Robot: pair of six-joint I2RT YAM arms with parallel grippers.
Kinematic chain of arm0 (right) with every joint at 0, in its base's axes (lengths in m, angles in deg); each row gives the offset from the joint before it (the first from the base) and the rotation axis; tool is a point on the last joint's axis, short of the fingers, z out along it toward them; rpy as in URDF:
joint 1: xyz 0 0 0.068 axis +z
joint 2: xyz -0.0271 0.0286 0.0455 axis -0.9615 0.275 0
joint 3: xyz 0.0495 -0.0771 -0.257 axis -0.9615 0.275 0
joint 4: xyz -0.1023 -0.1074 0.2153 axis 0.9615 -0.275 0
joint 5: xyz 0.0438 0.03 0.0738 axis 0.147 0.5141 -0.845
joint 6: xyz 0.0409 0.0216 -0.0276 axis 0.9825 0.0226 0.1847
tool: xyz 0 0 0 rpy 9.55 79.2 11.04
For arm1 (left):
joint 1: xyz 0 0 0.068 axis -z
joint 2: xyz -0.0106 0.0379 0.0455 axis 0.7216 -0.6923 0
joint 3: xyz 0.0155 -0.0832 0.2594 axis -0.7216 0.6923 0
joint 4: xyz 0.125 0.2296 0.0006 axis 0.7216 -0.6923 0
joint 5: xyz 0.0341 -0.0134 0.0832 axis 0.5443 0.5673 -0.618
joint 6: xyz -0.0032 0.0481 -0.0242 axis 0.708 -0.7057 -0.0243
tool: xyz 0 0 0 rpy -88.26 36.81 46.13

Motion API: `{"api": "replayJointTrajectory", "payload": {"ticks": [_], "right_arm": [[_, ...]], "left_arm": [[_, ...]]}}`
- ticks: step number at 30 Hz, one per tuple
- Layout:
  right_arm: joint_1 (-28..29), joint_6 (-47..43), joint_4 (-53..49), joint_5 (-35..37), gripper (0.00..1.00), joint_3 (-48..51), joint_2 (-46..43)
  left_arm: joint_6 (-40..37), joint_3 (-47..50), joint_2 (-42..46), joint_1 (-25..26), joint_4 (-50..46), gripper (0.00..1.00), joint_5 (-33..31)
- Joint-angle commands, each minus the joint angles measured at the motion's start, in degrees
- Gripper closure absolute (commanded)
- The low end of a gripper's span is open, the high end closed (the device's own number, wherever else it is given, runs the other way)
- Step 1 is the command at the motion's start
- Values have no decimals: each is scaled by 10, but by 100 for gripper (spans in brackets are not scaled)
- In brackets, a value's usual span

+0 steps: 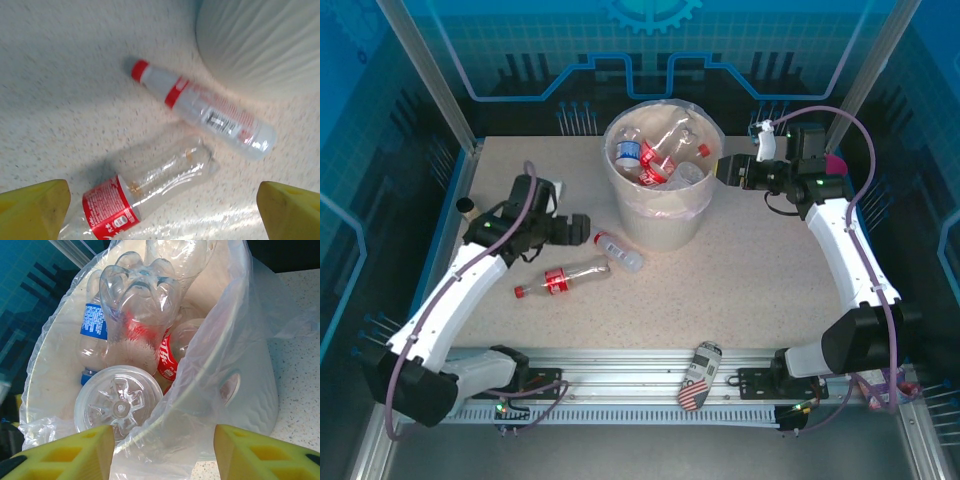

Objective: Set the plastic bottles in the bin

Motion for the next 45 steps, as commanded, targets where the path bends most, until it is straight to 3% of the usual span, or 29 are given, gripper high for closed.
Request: {"api": "replayJointTrajectory", "payload": {"ticks": [1,3,10,19,26,32,40,45], "right_arm": [[3,-4,7,-2,44,4,-11],[1,-4,6,-7,44,5,-8],[-7,-3,10,-12,44,9,-11],[-23,1,17,-30,44,12,-11],[-25,8,26,-33,44,23,-17],[-26,10,26,-32,44,24,-19],[-25,15,30,-33,44,25,-19],[-20,22,39,-37,45,25,-16]], "left_arm": [[-69,39,-31,0,31,1,95],[-90,44,-64,0,38,1,119],[-150,40,-157,4,39,1,107],[-182,101,-204,37,105,1,38],[-176,87,-267,43,104,1,-13],[-149,83,-271,45,107,21,-80],[-127,76,-240,45,100,47,-121],[-112,64,-221,44,80,52,-129]]}}
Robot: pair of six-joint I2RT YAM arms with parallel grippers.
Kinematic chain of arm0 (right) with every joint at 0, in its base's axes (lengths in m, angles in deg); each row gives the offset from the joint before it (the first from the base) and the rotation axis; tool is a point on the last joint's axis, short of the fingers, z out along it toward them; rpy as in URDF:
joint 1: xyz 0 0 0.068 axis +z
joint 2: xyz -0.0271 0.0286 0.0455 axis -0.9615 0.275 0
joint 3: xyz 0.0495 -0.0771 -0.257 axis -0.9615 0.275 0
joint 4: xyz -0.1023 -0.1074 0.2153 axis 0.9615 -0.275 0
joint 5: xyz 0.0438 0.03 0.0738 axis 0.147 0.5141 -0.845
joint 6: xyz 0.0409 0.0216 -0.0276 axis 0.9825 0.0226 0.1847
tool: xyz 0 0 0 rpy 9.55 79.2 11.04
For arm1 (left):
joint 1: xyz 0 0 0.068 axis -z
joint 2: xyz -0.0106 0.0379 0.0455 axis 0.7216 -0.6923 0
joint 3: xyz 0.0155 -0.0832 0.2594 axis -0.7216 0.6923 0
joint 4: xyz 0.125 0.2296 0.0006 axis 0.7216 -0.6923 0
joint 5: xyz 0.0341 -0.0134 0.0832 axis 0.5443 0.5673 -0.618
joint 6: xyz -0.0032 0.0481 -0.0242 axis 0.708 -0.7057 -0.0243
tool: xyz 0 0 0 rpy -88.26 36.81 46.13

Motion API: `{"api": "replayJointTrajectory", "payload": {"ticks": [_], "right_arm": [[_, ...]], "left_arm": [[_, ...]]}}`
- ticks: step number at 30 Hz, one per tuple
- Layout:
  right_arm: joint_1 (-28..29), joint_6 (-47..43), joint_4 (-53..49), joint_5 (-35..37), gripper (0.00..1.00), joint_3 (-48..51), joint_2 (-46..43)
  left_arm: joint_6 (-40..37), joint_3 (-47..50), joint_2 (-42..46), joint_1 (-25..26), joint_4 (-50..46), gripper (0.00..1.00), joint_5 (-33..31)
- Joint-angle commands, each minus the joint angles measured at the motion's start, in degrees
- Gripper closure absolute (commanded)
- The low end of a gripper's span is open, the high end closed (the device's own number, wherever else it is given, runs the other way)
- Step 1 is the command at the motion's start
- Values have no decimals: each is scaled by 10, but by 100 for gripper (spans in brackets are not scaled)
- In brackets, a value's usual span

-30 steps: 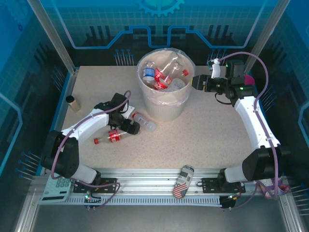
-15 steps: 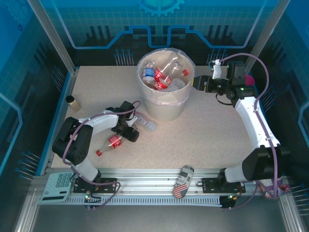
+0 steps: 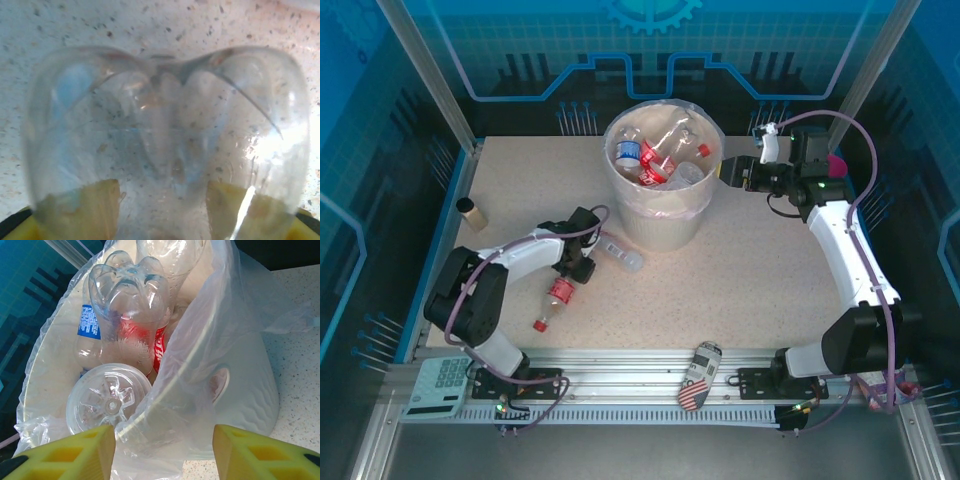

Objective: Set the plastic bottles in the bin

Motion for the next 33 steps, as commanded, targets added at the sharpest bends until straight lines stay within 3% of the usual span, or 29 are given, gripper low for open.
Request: {"api": "replayJointTrajectory", "payload": {"ticks": [1,9,14,19,23,29,33], "right_arm": [[-1,10,19,-18,45,-1,-9],[11,30,41,-5,45,-20,7],[17,36,50,-6,46,-30,29],[24,37,54,-1,47,-31,47],[27,36,52,0,49,-30,49],[23,46,67,-7,51,-22,37],[12,60,80,-26,51,-22,27]], "left_arm": [[20,-29,29,-2,-34,52,-26],[57,-101,138,-3,-121,57,-82],[48,-178,228,-2,-111,59,-71],[52,-210,307,-3,35,60,-22],[109,-227,331,-2,177,67,29],[196,-261,284,3,346,72,125],[210,-287,229,32,437,73,135]]}}
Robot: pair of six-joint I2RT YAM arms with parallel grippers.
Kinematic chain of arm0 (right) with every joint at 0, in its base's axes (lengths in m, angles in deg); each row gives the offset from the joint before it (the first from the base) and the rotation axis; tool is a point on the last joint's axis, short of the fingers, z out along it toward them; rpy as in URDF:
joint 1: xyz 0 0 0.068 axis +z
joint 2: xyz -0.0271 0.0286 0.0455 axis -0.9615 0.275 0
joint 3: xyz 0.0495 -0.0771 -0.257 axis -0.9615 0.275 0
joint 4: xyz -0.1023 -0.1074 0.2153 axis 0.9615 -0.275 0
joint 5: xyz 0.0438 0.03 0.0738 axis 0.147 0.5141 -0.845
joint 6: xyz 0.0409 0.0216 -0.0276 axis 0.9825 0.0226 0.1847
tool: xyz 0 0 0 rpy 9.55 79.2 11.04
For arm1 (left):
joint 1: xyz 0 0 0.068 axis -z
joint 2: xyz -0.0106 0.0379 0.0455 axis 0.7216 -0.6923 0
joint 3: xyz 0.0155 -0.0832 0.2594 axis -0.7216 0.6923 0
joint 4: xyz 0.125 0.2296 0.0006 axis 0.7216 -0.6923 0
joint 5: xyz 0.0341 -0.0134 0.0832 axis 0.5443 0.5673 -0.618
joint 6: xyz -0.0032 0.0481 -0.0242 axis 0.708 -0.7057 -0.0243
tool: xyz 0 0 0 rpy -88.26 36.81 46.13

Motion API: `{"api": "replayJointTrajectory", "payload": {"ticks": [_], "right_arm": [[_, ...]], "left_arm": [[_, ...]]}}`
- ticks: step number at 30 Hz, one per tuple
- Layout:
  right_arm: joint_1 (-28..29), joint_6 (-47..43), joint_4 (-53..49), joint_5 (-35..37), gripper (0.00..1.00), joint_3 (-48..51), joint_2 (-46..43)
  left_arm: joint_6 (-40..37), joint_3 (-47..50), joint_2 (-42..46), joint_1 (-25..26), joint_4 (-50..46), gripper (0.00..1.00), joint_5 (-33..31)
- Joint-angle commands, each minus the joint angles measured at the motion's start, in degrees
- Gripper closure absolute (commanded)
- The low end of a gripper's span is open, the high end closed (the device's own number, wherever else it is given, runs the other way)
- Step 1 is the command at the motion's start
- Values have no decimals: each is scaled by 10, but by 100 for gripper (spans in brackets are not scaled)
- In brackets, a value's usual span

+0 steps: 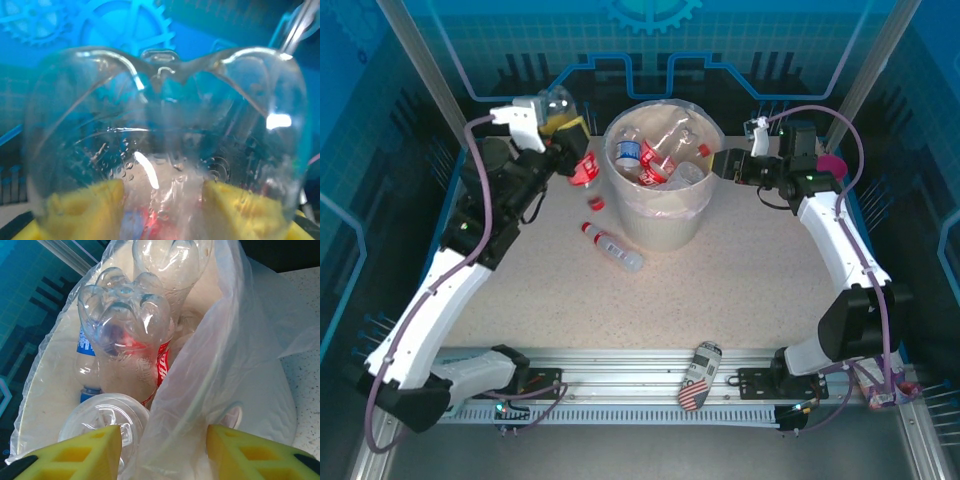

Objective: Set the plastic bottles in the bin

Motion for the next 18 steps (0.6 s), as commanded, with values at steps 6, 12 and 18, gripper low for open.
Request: {"api": "replayJointTrajectory", "payload": {"ticks": [6,12,18], "right_arm": [[-44,32,36,-23,45,10,-54],[-92,60,46,-42,42,32,-89],[-116,55,39,-59,42,51,-109]], "left_arm": [[14,-52,-132,76,286,74,48],[-54,-142,-250,136,317,73,44],[-219,-204,-343,190,331,71,-12]]}}
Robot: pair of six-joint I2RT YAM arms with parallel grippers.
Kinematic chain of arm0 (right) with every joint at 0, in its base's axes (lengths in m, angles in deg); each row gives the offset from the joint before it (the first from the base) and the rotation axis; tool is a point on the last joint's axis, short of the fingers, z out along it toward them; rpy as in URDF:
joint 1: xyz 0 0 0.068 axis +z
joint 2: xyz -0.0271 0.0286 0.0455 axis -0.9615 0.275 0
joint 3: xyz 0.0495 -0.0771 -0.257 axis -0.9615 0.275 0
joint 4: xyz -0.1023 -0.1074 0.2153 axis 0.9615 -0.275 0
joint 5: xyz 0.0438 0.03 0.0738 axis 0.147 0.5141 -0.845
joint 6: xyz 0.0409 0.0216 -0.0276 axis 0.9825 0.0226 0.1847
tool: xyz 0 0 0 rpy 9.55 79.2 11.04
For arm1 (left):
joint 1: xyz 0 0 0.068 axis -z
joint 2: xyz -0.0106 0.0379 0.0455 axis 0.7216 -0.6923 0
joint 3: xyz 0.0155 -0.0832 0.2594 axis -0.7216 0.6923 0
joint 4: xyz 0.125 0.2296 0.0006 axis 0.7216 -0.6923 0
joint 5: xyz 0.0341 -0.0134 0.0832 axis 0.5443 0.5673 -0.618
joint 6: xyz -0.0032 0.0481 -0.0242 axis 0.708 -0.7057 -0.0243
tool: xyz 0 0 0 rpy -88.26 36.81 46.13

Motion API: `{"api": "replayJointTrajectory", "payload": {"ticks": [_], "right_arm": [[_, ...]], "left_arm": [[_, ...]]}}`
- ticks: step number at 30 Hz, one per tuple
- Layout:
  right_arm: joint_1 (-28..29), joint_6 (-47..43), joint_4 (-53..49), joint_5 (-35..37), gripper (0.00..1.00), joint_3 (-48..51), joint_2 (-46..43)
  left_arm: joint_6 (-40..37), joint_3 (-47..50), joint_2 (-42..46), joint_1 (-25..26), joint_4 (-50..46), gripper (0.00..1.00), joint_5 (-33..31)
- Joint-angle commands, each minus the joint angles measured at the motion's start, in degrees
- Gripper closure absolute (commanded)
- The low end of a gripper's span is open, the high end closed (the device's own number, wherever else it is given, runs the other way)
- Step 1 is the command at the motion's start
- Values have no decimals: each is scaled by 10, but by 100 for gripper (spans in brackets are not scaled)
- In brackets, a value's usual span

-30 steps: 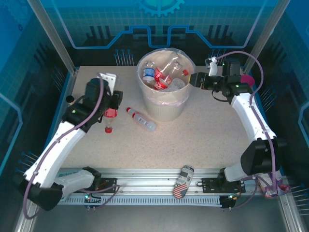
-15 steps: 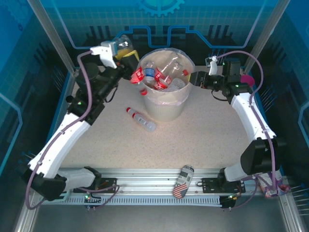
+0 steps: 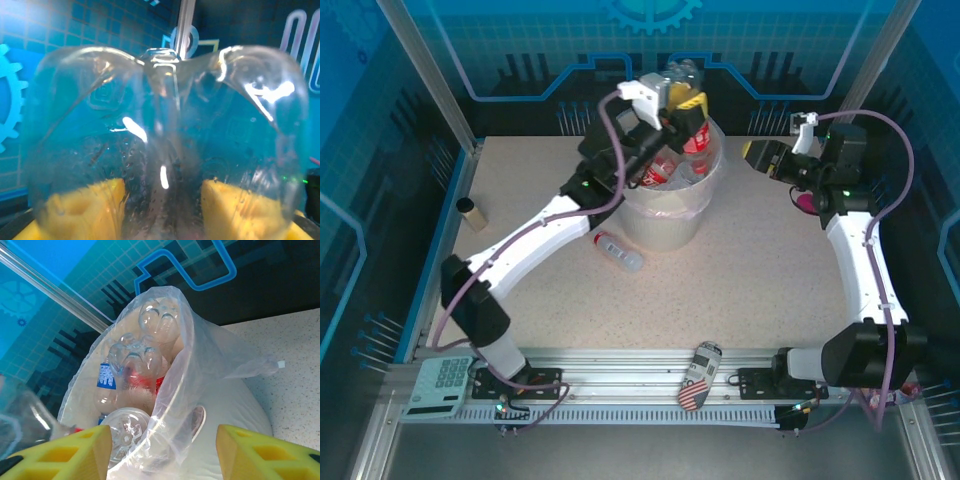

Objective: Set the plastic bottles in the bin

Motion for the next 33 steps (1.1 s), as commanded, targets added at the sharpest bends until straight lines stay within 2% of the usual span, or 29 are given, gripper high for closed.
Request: {"api": "replayJointTrajectory", "payload": {"ticks": [1,6,12,16,23,28,33], "right_arm": [[-15,4,5,-25,42,15,-15],[-30,1,2,-37,42,23,-21],[-37,-1,4,-45,42,32,-21],[-40,0,10,-47,42,38,-20],[-40,3,16,-48,42,38,-16],[-39,6,19,-50,42,37,-15],[-34,6,17,-49,42,35,-14]], "left_arm": [[-144,-45,-38,27,39,71,-44],[-250,-110,-108,44,-12,70,-106],[-293,-169,-160,44,-88,70,-156],[-265,-211,-179,42,-181,70,-188],[-185,-265,-194,23,-364,69,-177],[-118,-223,-176,-1,-395,63,-144],[-119,-209,-182,-4,-421,52,-137]]}}
